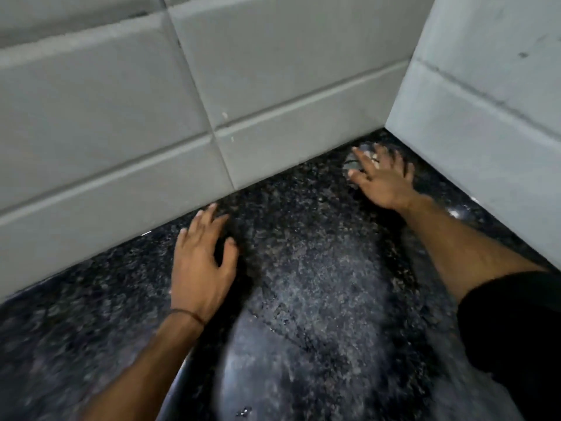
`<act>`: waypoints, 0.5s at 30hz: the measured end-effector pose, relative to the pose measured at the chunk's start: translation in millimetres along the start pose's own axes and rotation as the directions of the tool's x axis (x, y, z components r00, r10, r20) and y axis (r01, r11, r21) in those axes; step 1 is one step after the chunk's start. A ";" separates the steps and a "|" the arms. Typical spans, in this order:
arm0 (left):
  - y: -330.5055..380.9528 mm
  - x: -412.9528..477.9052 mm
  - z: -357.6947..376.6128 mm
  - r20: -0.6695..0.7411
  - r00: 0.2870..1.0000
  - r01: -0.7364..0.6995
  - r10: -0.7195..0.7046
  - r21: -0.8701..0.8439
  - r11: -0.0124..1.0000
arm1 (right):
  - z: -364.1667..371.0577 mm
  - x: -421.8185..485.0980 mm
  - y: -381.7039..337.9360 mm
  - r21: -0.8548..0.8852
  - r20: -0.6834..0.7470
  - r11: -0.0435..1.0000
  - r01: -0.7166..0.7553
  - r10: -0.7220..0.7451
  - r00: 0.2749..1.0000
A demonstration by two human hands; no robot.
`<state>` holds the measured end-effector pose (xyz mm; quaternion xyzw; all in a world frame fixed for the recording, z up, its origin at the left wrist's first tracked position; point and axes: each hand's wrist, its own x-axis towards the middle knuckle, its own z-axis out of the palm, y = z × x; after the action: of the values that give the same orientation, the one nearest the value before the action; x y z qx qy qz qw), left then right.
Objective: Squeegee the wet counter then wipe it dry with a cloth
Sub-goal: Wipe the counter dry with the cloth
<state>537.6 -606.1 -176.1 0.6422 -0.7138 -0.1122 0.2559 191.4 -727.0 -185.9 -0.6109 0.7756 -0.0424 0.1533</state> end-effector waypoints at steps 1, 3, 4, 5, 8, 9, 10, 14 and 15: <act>-13.7 -12.8 -11.1 -0.046 0.998 0.036 -0.033 0.067 0.997 | 6.5 -0.8 -20.0 0.002 -0.015 0.999 -0.049 0.049 0.999; -40.4 -30.9 -26.5 -0.093 0.985 0.160 -0.143 0.225 0.961 | 26.6 -17.1 -76.6 0.003 -0.032 1.000 -0.005 0.005 0.999; -50.8 -37.2 -29.4 -0.085 0.973 0.231 -0.215 0.285 0.930 | 38.5 -32.1 -108.1 0.010 -0.031 0.997 0.076 -0.075 0.997; -56.7 -41.4 -29.0 -0.065 0.954 0.297 -0.292 0.315 0.901 | 50.5 -50.5 -138.0 0.015 -0.025 0.985 0.172 -0.171 0.985; -62.3 -48.0 -22.6 -0.050 0.903 0.423 -0.426 0.271 0.865 | 82.4 -119.2 -213.6 0.006 0.049 0.852 0.523 -0.522 0.851; -63.0 -47.4 -21.8 -0.052 0.902 0.427 -0.428 0.252 0.869 | 88.7 -137.0 -227.3 -0.001 0.079 0.778 0.628 -0.626 0.776; -63.7 -44.7 -22.0 -0.055 0.904 0.423 -0.423 0.245 0.872 | 89.3 -143.3 -233.2 -0.014 0.095 0.714 0.700 -0.696 0.711; -68.4 -49.1 -24.0 -0.044 0.897 0.435 -0.439 0.256 0.863 | 73.5 -96.3 -204.6 -0.057 0.054 0.772 0.633 -0.631 0.774; -67.8 -50.6 -23.1 -0.045 0.896 0.438 -0.442 0.254 0.862 | 69.8 -84.6 -193.3 -0.056 0.011 0.829 0.557 -0.557 0.830</act>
<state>609.9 -563.0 -200.9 0.8149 -0.5587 -0.0789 0.1325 409.7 -685.5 -187.6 -0.8142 0.5654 -0.0648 0.1148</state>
